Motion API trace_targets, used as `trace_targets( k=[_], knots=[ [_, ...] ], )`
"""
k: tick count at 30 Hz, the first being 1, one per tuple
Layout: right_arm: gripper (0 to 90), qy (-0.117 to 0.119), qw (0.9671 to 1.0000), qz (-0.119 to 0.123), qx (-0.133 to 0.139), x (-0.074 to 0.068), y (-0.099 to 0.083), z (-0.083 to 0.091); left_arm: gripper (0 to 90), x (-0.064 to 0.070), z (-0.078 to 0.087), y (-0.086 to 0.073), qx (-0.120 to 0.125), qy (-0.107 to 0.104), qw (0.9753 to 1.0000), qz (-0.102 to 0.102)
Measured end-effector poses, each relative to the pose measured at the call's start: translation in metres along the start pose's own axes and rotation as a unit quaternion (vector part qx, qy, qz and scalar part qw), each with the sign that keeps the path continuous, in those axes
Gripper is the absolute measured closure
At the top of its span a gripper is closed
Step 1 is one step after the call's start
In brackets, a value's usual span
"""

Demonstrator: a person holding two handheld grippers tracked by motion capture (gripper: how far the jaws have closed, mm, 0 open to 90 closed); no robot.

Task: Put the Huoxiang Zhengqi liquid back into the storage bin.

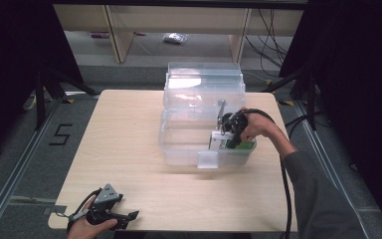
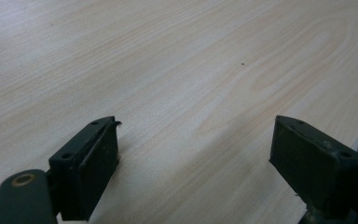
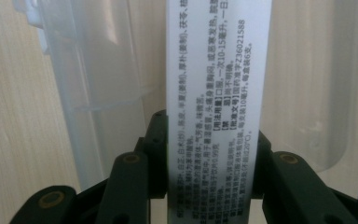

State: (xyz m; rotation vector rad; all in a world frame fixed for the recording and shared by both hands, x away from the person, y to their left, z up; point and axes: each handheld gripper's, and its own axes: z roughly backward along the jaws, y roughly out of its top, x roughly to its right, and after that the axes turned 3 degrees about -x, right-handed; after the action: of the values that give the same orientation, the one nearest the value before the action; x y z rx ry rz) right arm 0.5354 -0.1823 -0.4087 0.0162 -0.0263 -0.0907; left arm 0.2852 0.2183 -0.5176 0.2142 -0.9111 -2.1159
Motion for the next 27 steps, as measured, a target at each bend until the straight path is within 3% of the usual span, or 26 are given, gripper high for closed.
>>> trace_targets(
  k=[8, 9, 12, 14, 15, 16, 17, 18, 20, 21, 22, 24, 25, 27],
  knots=[
    [62.2, 0.003, 0.9999, 0.013, -0.003, 0.001, 0.000, -0.007, 14.9, 0.001, 0.000, 0.000, 0.005, 0.003, 0.9999, 0.009],
    [61.9, 0.011, 0.9999, -0.001, 0.001, -0.002, 0.000, -0.005, 14.9, 0.001, 0.000, 0.000, 0.005, 0.003, 1.0000, 0.008],
    [60.1, 0.014, 0.9998, -0.003, 0.014, -0.003, -0.002, 0.002, 14.9, 0.001, 0.000, 0.000, 0.004, 0.002, 1.0000, 0.007],
    [58.9, 0.014, 0.9994, -0.023, 0.021, -0.005, -0.004, 0.007, 14.9, 0.001, 0.000, 0.000, 0.005, 0.003, 1.0000, 0.007],
    [58.4, 0.010, 0.9996, -0.013, 0.023, -0.004, -0.005, 0.010, 14.9, 0.001, 0.000, 0.000, 0.005, 0.003, 1.0000, 0.007],
    [57.9, 0.006, 0.9994, -0.025, 0.024, -0.005, -0.006, 0.013, 14.9, 0.001, 0.000, 0.000, 0.004, 0.003, 1.0000, 0.006],
    [57.5, 0.007, 0.9993, -0.013, 0.035, -0.004, -0.007, 0.015, 14.9, 0.001, 0.000, 0.000, 0.004, 0.003, 1.0000, 0.006],
    [57.1, 0.011, 0.9985, -0.030, 0.045, -0.007, -0.008, 0.018, 14.9, 0.001, 0.000, 0.000, 0.004, 0.003, 1.0000, 0.007],
    [55.0, 0.009, 0.9978, -0.039, 0.054, -0.008, -0.010, 0.025, 14.9, 0.000, 0.001, 0.000, -0.001, 0.004, 1.0000, 0.000],
    [54.5, 0.007, 0.9970, -0.045, 0.062, -0.010, -0.011, 0.030, 14.9, 0.001, 0.000, 0.000, 0.005, 0.003, 1.0000, 0.007],
    [54.3, 0.001, 0.9969, -0.036, 0.069, -0.010, -0.012, 0.033, 14.9, 0.001, -0.001, 0.000, 0.005, 0.002, 1.0000, 0.006],
    [53.9, -0.011, 0.9962, -0.046, 0.073, -0.012, -0.016, 0.040, 14.9, 0.000, 0.000, 0.000, 0.001, 0.001, 1.0000, 0.001],
    [53.1, -0.015, 0.9958, -0.034, 0.083, -0.011, -0.017, 0.042, 14.9, 0.000, 0.000, 0.000, 0.000, 0.001, 1.0000, 0.000],
    [50.5, -0.018, 0.9948, -0.053, 0.085, -0.015, -0.019, 0.045, 14.9, 0.001, 0.000, 0.000, 0.003, 0.003, 1.0000, 0.005]
  ],
)
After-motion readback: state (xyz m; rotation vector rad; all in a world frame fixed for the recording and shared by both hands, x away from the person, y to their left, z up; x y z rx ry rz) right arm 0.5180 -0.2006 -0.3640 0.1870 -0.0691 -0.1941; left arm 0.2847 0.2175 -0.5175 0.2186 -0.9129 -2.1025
